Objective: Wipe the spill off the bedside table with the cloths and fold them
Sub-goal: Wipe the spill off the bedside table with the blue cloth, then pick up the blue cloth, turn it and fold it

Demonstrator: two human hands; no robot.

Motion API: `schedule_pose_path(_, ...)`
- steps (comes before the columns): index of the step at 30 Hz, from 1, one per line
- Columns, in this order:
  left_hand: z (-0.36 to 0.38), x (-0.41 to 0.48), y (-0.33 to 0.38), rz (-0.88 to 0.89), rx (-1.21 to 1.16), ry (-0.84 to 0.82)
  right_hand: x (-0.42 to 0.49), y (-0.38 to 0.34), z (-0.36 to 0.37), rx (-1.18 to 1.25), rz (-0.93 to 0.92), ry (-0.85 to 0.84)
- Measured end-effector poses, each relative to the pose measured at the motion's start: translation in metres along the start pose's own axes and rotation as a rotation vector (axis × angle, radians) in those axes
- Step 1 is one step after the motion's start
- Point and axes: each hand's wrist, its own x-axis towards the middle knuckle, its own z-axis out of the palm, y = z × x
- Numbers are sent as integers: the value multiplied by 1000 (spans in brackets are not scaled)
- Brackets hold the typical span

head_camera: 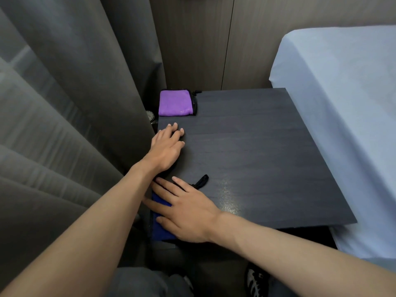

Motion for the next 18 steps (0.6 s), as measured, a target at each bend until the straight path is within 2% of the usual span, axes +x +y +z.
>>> schedule_pose_path(5,-5,-3,6,-16,8,-13,-9,20,-10,-58,-172,-107)
schedule_pose_path(7,-13,-3,11,-38,-123,-47,-13,29,-19,-13,-209,-119)
schedule_pose_path(9,-24,-7,14,-98,-452,-24,-19,39,-26,159,-109,-14)
schedule_pose_path(11,-33,-15,14,-166,-687,71,-26,47,-29,270,124,133)
schedule_pose_path(13,-38,-23,17,-198,-708,129,-31,50,-29,246,282,107)
schedule_pose_path(15,-39,-32,20,-170,-657,145,-31,46,-23,258,308,87)
schedule_pose_path(18,-44,-45,24,-81,-657,81,-27,41,-22,395,299,183)
